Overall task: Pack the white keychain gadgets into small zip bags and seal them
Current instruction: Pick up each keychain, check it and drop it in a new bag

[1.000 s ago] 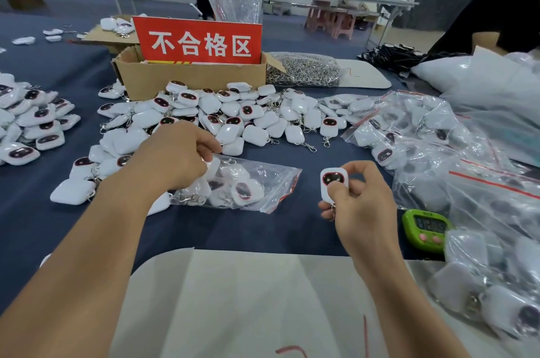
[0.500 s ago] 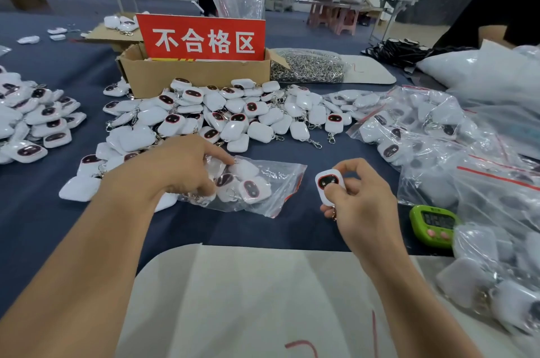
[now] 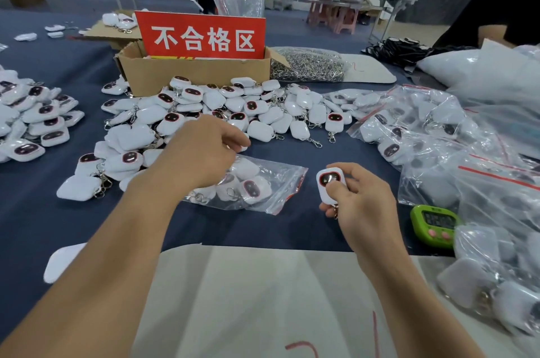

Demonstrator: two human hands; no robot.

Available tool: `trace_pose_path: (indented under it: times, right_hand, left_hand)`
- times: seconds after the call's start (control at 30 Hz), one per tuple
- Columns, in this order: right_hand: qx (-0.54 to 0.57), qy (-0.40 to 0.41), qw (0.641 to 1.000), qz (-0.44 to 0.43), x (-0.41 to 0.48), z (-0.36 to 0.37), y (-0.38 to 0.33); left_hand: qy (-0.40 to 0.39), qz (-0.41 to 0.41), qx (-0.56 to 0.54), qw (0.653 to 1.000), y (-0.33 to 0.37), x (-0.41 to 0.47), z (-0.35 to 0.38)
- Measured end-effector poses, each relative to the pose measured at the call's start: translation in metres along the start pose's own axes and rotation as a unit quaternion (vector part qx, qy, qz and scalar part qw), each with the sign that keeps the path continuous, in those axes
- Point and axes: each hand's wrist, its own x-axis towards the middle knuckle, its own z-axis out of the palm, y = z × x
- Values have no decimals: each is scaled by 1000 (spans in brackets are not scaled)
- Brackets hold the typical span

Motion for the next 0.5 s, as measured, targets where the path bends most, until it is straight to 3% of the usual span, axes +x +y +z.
trace_pose_path:
  times: [0.23,0.37,0.5]
  right_hand:
    - [176,-21,982,67,4,-6,-6]
    - [246,-56,961,110,4,-5,-9]
    - [243,-71,962,100,4,-4,-10]
  left_hand:
    - [-32,24,119,992,6,-6,24]
    - [-1,43,-67,997,26,-13,41]
    - [-30,33,-249,967,47,-25,72]
